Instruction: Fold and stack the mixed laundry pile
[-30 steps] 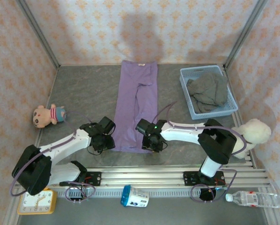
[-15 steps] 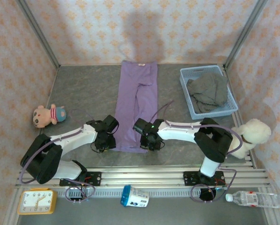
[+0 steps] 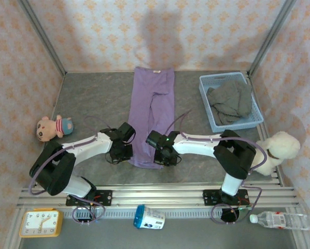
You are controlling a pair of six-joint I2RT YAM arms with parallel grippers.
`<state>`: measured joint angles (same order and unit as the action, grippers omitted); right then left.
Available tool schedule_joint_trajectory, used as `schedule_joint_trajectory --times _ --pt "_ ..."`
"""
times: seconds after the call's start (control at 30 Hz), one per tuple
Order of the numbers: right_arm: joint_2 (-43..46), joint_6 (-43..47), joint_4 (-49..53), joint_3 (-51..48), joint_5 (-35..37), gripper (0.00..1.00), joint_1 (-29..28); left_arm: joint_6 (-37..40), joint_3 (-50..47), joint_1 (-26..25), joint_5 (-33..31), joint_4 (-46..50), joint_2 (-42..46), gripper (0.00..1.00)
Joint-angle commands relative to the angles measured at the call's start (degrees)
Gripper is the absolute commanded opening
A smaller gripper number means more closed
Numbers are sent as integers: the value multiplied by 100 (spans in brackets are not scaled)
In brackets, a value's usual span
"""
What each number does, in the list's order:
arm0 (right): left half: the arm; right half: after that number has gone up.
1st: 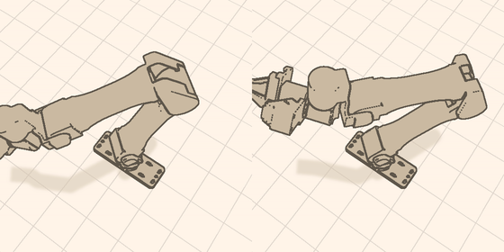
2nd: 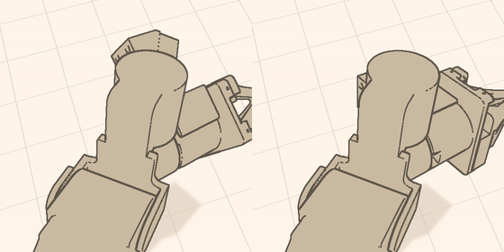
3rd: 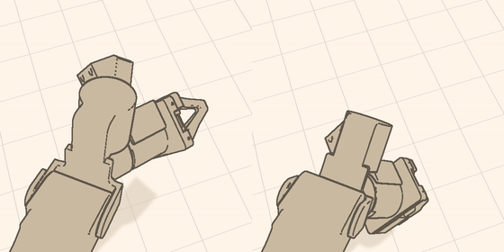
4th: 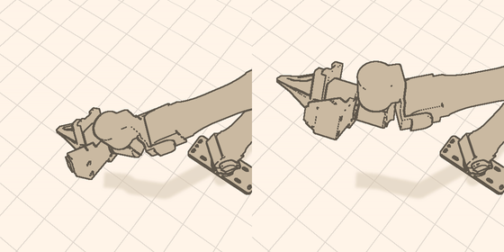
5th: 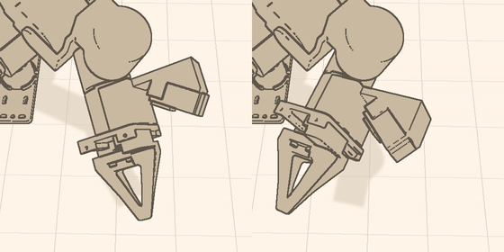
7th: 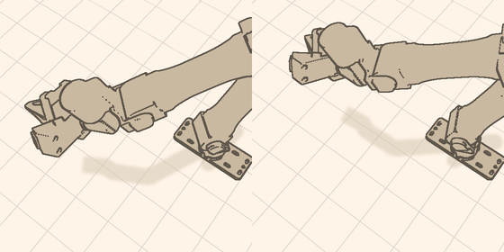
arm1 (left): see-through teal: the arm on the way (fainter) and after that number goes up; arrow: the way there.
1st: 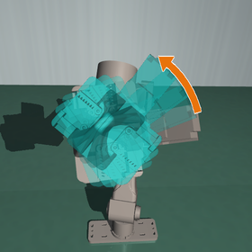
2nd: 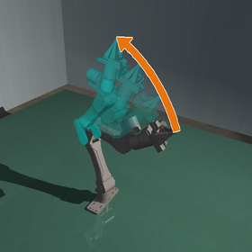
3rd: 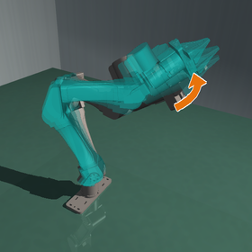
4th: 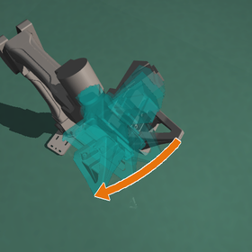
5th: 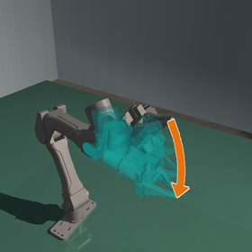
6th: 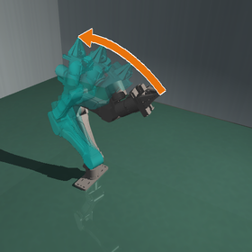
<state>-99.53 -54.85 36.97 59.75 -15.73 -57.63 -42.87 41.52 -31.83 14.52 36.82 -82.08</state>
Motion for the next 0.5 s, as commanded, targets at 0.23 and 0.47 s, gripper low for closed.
schedule_joint_trajectory --times 0.23,0.47 --pt "412 206 979 838 939 3 112 205 548 78 -466 917 1243 0" --pt "562 394 1041 1378 1240 1 608 121 1515 419 -794 882 770 0"
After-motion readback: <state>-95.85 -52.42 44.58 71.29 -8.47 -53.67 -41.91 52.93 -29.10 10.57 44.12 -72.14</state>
